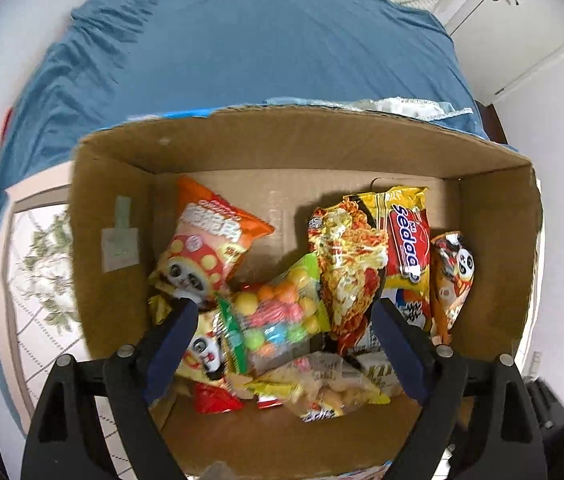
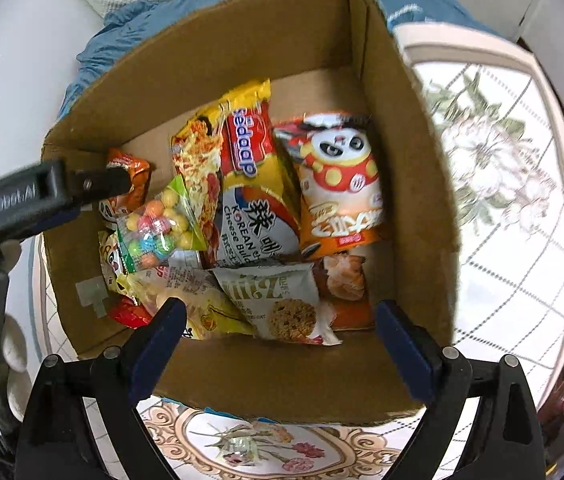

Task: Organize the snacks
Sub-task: 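Carry both packs into the box and open both tools to release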

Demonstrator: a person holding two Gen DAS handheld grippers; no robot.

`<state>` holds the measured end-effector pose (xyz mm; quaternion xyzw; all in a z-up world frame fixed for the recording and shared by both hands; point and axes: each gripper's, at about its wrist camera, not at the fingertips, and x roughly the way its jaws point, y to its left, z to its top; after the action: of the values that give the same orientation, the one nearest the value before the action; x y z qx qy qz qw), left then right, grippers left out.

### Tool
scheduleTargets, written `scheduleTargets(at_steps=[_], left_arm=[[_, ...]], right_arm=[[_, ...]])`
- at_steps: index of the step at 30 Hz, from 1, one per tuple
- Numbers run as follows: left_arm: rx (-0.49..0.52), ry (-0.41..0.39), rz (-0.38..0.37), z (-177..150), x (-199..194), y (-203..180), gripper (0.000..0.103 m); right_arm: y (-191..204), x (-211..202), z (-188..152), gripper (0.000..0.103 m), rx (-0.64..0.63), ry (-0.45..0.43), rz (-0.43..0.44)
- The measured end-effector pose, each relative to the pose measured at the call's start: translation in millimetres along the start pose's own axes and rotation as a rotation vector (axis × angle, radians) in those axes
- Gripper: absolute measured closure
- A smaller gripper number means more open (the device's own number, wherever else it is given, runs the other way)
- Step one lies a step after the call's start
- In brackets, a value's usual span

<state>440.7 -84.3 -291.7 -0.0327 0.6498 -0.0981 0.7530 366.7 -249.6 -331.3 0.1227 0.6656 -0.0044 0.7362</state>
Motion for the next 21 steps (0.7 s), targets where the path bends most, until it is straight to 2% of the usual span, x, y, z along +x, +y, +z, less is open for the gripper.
scheduleTargets(at_steps=[4,16,21], left_arm=[[-0.009,-0.056,0.000,-21.5,-18.9,5.3,0.014],[0.001,-0.259,0.100,-88.9,-85.9,15.8,0.014],[0.003,-0.303,0.125,-114.5,-107.4,19.8,0.014]], right_arm=[[5.6,-12.2,-6.1,0.006,-0.031,-0.047,-0.036],[11.8,-61.6,-31.6,0.006,-0.104,-0.175,-0.096],[11.5,-85.9,-45.6,0.006,-0.109,-0.230,-0.099]])
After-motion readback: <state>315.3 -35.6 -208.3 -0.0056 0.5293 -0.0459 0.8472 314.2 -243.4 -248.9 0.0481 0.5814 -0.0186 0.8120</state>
